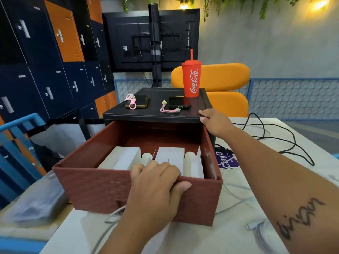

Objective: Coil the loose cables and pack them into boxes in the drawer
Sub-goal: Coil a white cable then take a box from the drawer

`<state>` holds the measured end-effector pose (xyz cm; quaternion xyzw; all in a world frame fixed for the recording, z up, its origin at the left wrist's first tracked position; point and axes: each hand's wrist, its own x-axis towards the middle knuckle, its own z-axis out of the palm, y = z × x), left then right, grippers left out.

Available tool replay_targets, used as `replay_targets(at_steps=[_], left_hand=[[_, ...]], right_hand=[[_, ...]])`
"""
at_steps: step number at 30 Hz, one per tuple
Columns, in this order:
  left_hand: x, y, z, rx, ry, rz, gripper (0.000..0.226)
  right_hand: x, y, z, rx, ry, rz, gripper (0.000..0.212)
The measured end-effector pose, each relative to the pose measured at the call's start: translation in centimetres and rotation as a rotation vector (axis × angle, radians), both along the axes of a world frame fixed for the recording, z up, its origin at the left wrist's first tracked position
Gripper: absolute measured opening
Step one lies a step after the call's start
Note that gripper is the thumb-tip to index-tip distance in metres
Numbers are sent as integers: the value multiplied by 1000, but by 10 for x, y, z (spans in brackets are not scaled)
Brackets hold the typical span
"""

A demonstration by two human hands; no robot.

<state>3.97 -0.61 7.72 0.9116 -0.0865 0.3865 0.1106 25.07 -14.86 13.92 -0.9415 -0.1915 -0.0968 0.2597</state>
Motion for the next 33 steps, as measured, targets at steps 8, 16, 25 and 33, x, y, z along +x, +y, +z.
replay_targets(at_steps=[8, 16, 25, 33], left_hand=[[46, -5, 13, 10, 90, 20, 37], [70, -3, 15, 33, 156, 16, 35], [117, 3, 19, 75, 326, 55, 25], [132, 2, 13, 166, 312, 115, 27]], right_hand=[[3, -2, 2, 29, 39, 24, 40], [6, -3, 3, 18, 54, 33, 40], [9, -3, 2, 22, 57, 35, 40], [6, -4, -5, 112, 56, 31, 43]])
